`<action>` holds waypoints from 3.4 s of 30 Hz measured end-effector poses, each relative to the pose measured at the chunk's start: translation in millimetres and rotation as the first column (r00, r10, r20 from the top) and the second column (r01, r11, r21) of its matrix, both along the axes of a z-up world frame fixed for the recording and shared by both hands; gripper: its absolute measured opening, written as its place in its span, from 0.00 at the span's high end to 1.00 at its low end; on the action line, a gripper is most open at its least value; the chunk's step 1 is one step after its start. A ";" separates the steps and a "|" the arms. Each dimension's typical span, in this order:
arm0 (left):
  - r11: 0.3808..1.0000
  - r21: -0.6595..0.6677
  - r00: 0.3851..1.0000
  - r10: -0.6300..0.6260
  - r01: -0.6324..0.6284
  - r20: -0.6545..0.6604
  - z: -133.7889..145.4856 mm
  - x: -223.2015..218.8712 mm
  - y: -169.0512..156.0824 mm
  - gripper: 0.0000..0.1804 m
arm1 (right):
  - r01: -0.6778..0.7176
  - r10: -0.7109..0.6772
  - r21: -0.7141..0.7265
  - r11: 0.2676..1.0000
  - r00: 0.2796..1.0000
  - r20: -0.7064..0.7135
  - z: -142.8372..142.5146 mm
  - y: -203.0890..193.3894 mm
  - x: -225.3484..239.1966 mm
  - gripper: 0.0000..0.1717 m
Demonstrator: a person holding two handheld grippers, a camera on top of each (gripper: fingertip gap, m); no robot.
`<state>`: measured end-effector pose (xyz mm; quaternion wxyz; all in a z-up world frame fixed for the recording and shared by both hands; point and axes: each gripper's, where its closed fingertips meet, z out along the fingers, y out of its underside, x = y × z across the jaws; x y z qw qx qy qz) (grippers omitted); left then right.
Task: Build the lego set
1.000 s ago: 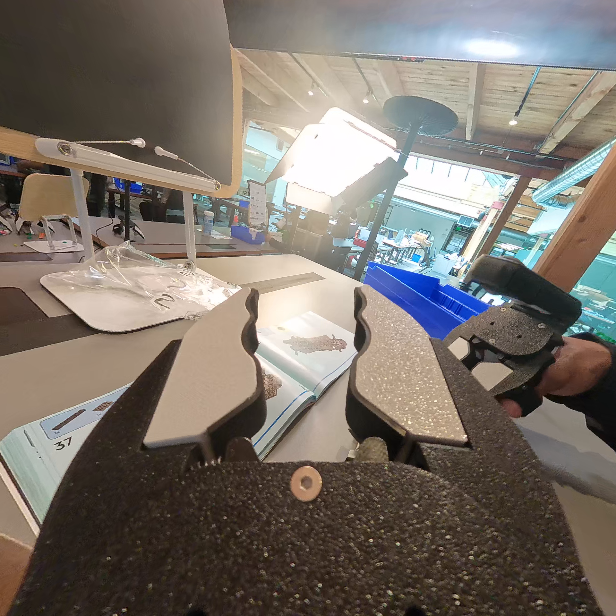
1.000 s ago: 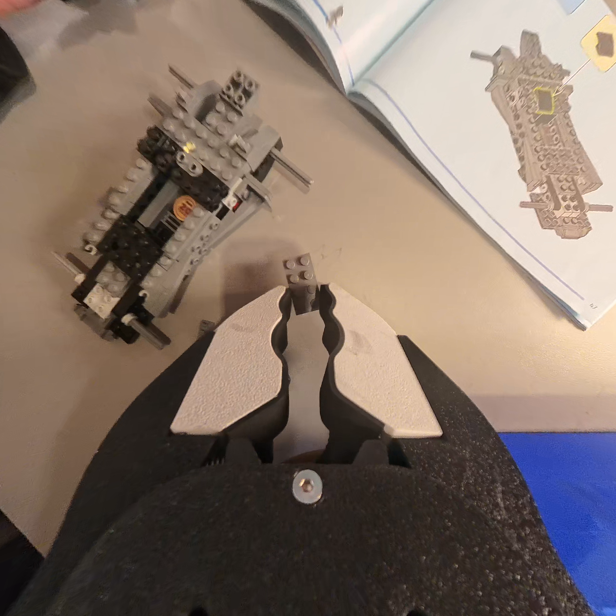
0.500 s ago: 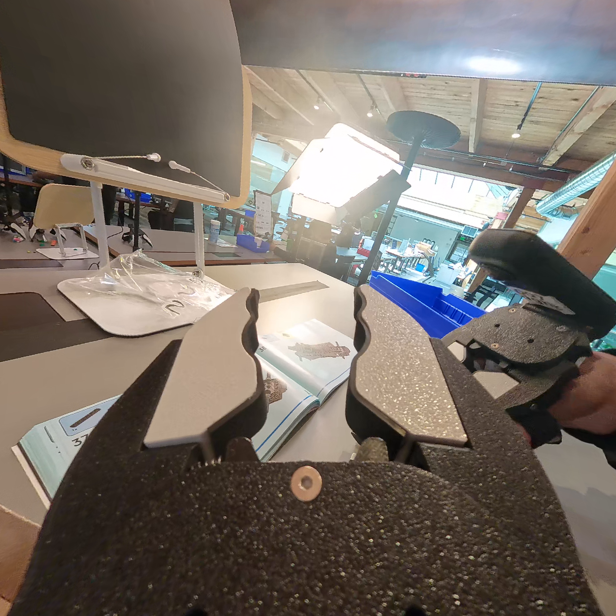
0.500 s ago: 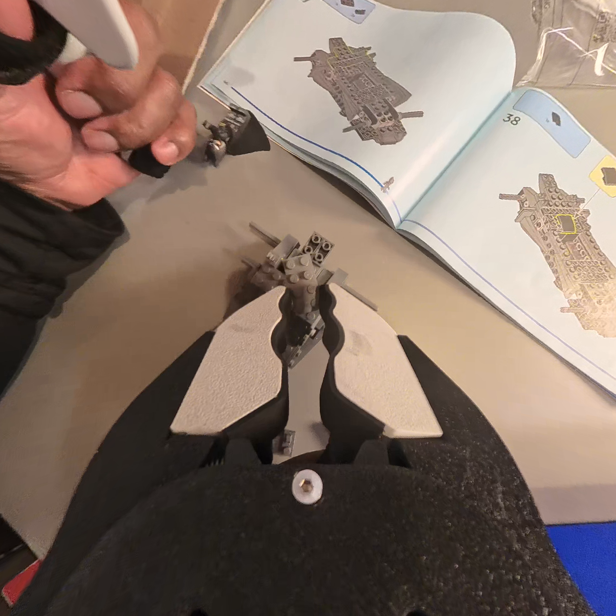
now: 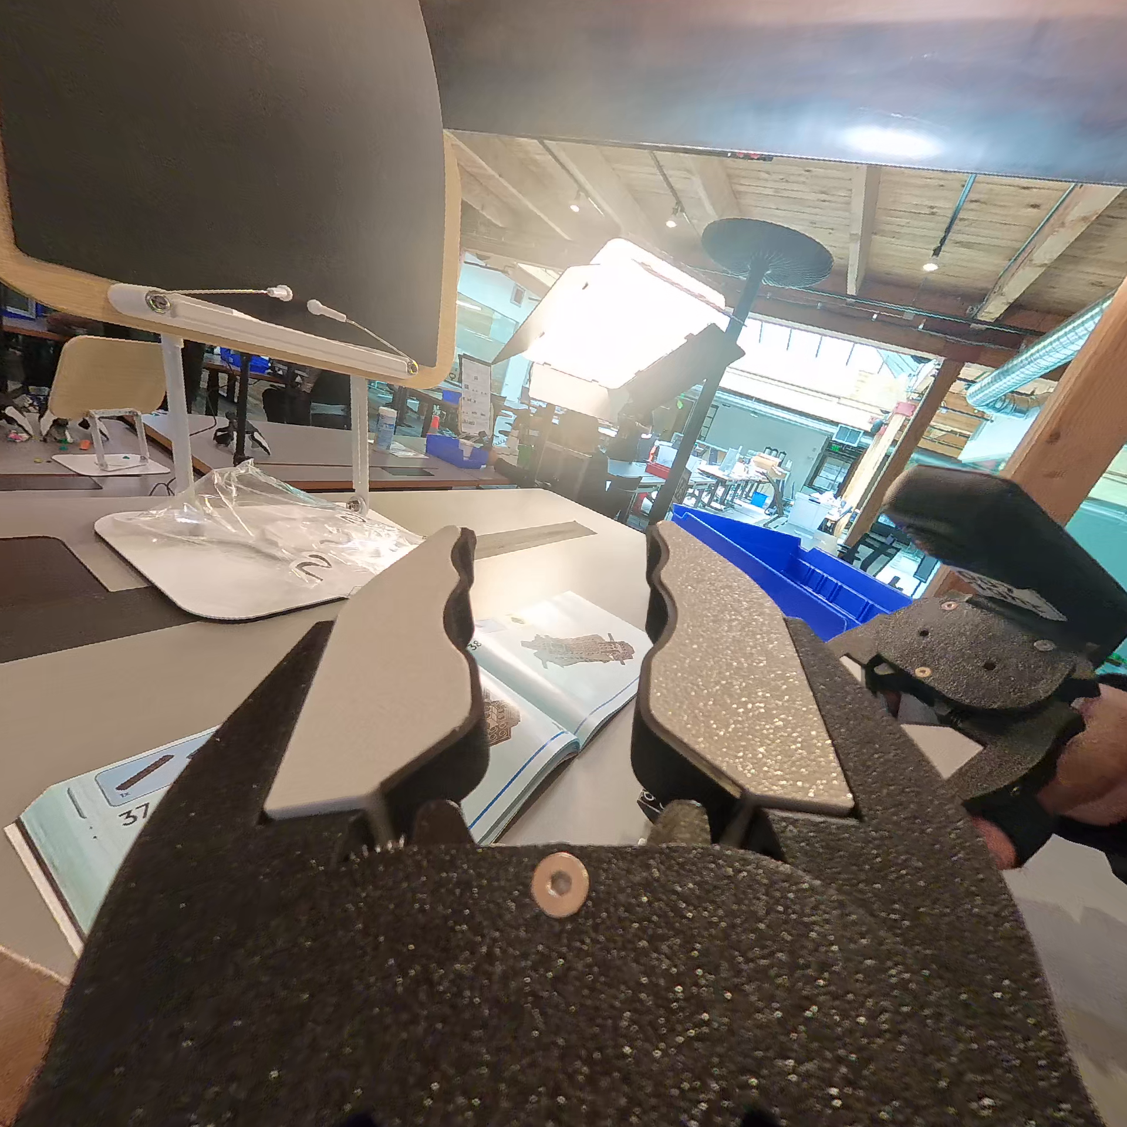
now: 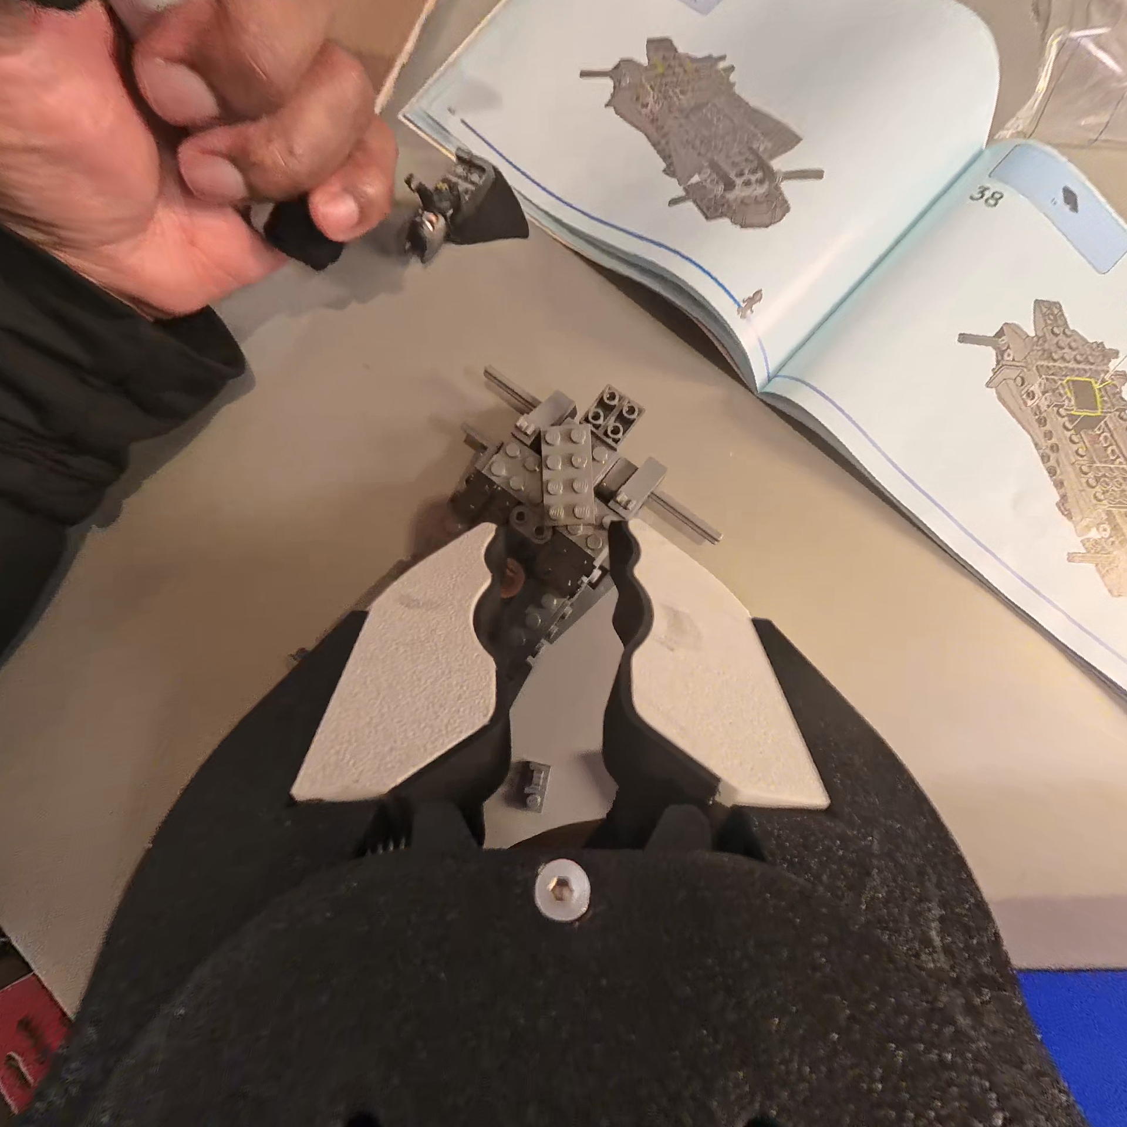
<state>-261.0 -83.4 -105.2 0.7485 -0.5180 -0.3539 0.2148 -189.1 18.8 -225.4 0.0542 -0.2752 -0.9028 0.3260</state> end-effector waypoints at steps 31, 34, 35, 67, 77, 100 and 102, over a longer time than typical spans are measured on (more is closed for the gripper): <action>1.000 0.015 1.000 -0.002 0.002 -0.001 1.1 0.1 -1.4 0.70 | -0.089 0.089 0.036 0.995 0.996 -0.021 -3.6 -11.0 14.0 0.80; 1.000 0.014 1.000 -0.001 0.001 0.000 0.8 0.0 -1.4 0.70 | -0.107 0.108 0.038 0.994 0.994 -0.025 -2.0 -11.1 15.9 0.81; 1.000 0.014 1.000 -0.002 0.002 0.000 0.8 0.0 -1.4 0.70 | -0.109 0.111 0.037 0.993 0.993 -0.038 -0.8 -11.2 14.4 0.81; 1.000 0.011 1.000 0.001 -0.001 0.011 -2.4 -1.8 -2.6 0.70 | -0.348 0.336 -0.011 0.938 0.913 -0.230 0.9 -20.6 -5.1 0.86; 1.000 0.008 1.000 0.002 -0.002 0.015 -3.9 -2.5 -2.6 0.70 | -0.299 0.293 -0.008 0.954 0.939 -0.179 -0.5 -11.8 4.7 0.85; 1.000 -0.010 0.999 -0.012 0.013 0.040 -10.0 -4.8 3.6 0.70 | 0.054 -0.041 -0.074 0.996 0.984 0.176 -11.8 27.2 23.3 0.78; 1.000 -0.019 0.999 -0.014 0.015 0.042 -11.1 -4.5 5.8 0.70 | 0.049 -0.037 -0.068 0.996 0.983 0.179 -11.7 23.4 23.3 0.77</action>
